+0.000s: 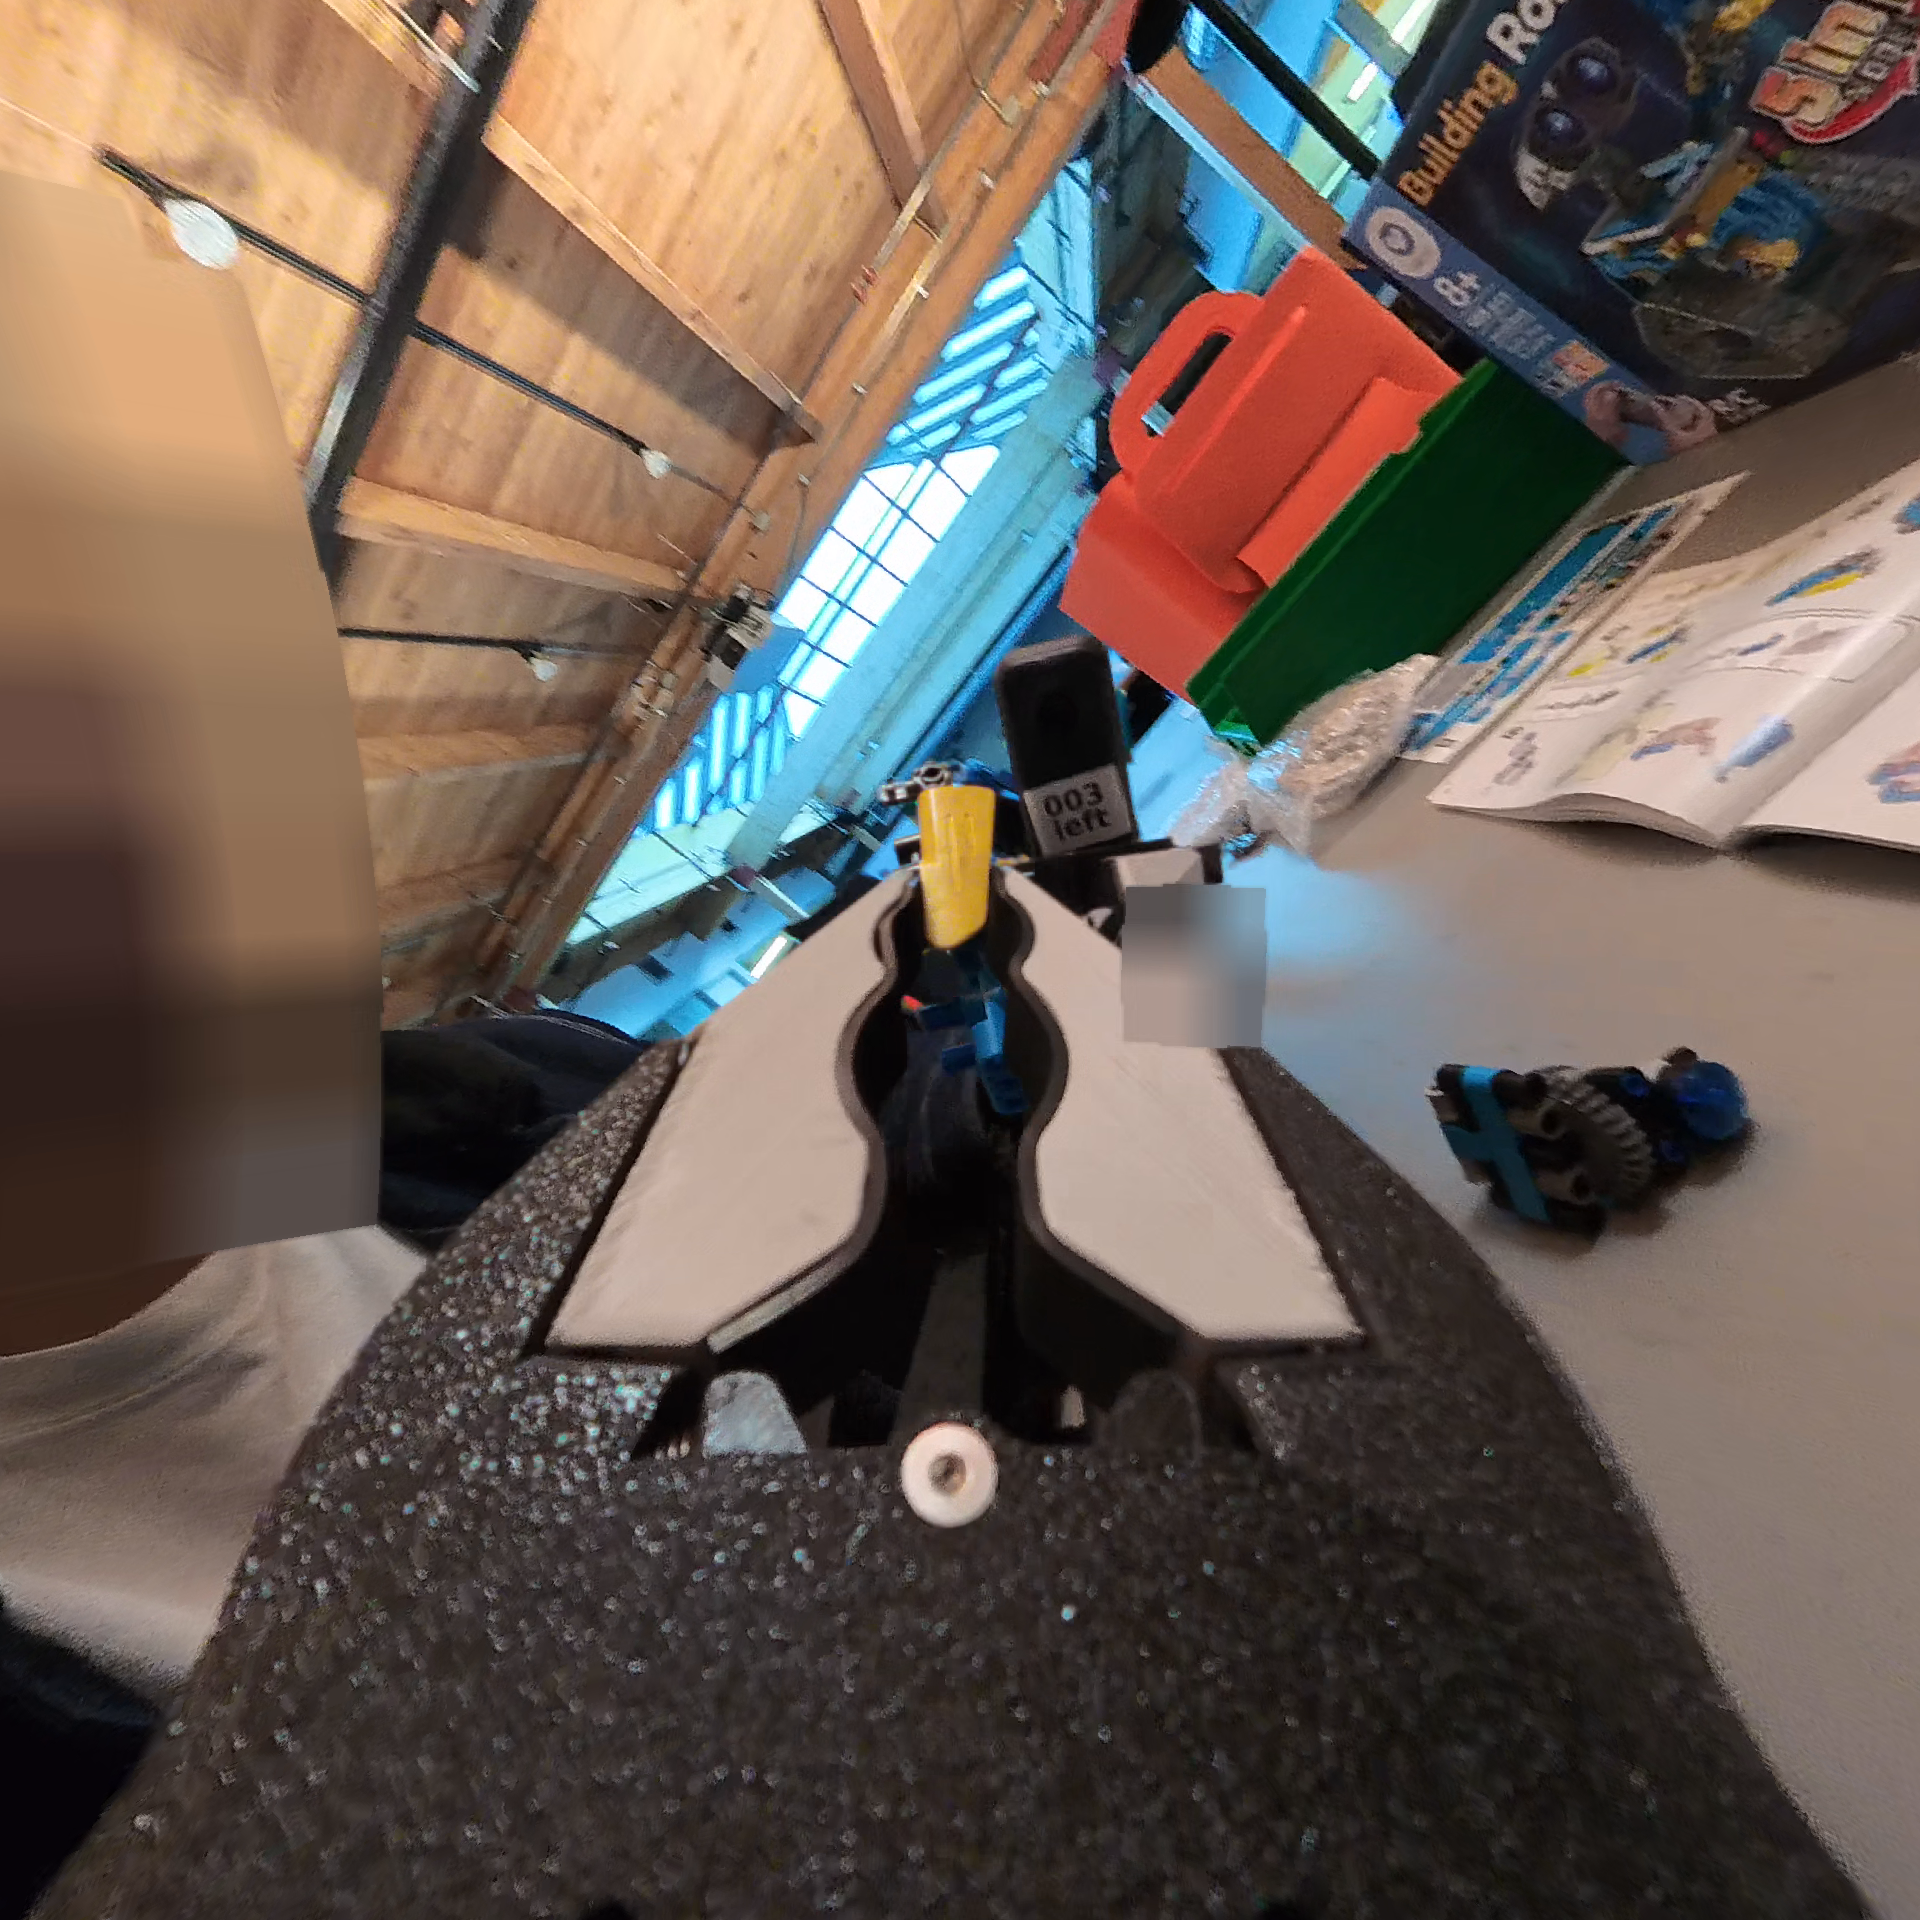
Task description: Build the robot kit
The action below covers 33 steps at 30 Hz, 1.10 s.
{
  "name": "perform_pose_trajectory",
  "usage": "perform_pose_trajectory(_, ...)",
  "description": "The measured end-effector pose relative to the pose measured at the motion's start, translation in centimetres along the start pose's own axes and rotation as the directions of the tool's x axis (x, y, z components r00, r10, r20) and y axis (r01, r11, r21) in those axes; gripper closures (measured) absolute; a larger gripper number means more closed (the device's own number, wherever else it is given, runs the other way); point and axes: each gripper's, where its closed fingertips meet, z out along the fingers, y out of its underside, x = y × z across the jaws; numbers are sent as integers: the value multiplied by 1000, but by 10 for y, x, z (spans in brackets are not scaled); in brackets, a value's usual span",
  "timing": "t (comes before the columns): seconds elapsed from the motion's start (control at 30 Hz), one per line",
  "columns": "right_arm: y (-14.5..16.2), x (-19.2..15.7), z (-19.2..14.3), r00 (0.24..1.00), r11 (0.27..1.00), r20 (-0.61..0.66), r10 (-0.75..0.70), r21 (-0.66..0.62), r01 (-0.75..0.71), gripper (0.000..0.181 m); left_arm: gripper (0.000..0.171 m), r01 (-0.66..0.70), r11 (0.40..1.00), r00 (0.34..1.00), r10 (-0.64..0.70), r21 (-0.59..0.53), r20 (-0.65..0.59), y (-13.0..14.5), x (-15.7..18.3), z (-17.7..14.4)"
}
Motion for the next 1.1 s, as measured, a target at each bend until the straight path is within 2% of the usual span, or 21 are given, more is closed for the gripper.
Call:
perform_pose_trajectory(0.07, -4, -2, 0, 1000, 999, 22, 14, 36, -15, 170, 138, -58, 998, 998, 58, 23, -27, -4, 10, 0)
perform_pose_trajectory(0.17, -1, -7, 3, 999, 999, 29, -25, 24, 25, 170, 138, -124, 991, 991, 127, 56, -41, -8, 20, 1)
perform_pose_trajectory(0.27, 5, -6, 9, 995, 995, -7, -99, -7, 99, 170, 140, -122, 989, 990, 127, 84, -64, -13, 25, -1)
perform_pose_trajectory(0.3, 6, -7, 10, 993, 993, -7, -115, -12, 115, 170, 147, -130, 988, 989, 135, 85, -60, -13, 25, -2)
perform_pose_trajectory(0.43, 12, -12, 11, 986, 984, 0, -169, -63, 169, 170, 149, -157, 986, 983, 161, 57, -90, -10, 31, -4)
perform_pose_trajectory(0.47, 13, -16, 10, 980, 977, 15, -197, -84, 197, 162, 149, -160, 987, 980, 162, 31, -111, -7, 34, -4)
perform_pose_trajectory(0.5, 13, -21, 9, 972, 967, 30, -234, -96, 235, 147, 149, -174, 985, 977, 173, -3, -125, -3, 37, -3)
perform_pose_trajectory(0.57, 17, -27, 10, 940, 931, 39, -339, -133, 341, 142, 149, -263, 962, 961, 253, -80, -113, 8, 38, -3)
perform_pose_trajectory(0.7, 60, -3, 14, 846, 771, 5, -534, -408, 489, 140, 149, -411, 897, 912, 401, -164, -91, 21, 38, -2)
perform_pose_trajectory(0.77, 63, -5, 15, 820, 743, 12, -572, -414, 525, 158, 149, -443, 876, 896, 432, -189, -98, 26, 39, -1)
perform_pose_trajectory(1.1, 55, 4, 10, 716, 657, -51, -697, -445, 608, 163, 149, -535, 823, 837, 547, -191, 15, 24, 28, 3)
